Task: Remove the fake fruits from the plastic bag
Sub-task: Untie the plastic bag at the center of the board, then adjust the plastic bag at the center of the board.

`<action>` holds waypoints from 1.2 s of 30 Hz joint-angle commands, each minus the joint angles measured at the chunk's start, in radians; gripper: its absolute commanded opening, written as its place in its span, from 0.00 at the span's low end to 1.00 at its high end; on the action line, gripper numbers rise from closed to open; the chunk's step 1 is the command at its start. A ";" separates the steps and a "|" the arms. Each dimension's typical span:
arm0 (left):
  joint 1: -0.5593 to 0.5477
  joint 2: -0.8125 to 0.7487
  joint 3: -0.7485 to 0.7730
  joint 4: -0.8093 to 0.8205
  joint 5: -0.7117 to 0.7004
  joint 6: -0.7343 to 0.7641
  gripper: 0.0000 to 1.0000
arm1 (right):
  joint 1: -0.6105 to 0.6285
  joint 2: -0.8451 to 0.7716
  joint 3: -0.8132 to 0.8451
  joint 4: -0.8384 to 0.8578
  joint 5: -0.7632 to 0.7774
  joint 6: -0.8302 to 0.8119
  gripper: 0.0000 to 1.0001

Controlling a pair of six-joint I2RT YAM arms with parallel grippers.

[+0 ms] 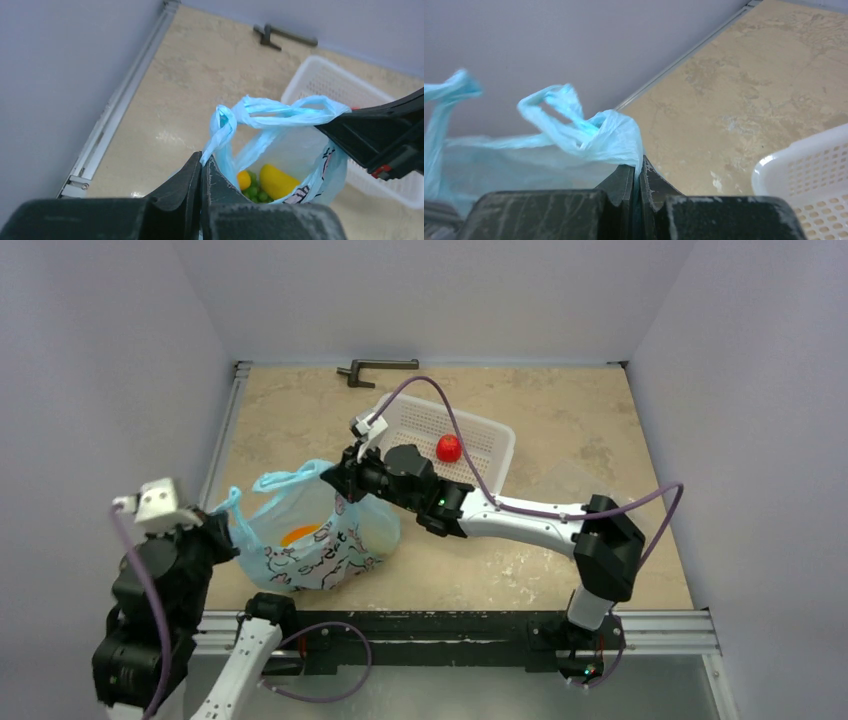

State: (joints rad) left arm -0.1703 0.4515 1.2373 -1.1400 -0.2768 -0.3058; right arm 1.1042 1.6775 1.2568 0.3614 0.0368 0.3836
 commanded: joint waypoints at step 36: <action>0.005 -0.205 -0.110 -0.073 0.232 -0.169 0.00 | 0.083 -0.061 0.072 -0.387 0.231 0.321 0.99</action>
State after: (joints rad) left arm -0.1703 0.2199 1.0908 -1.1900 -0.0578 -0.4873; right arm 1.1954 1.6840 1.3674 -0.1280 0.2375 0.6880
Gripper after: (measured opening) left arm 0.008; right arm 0.987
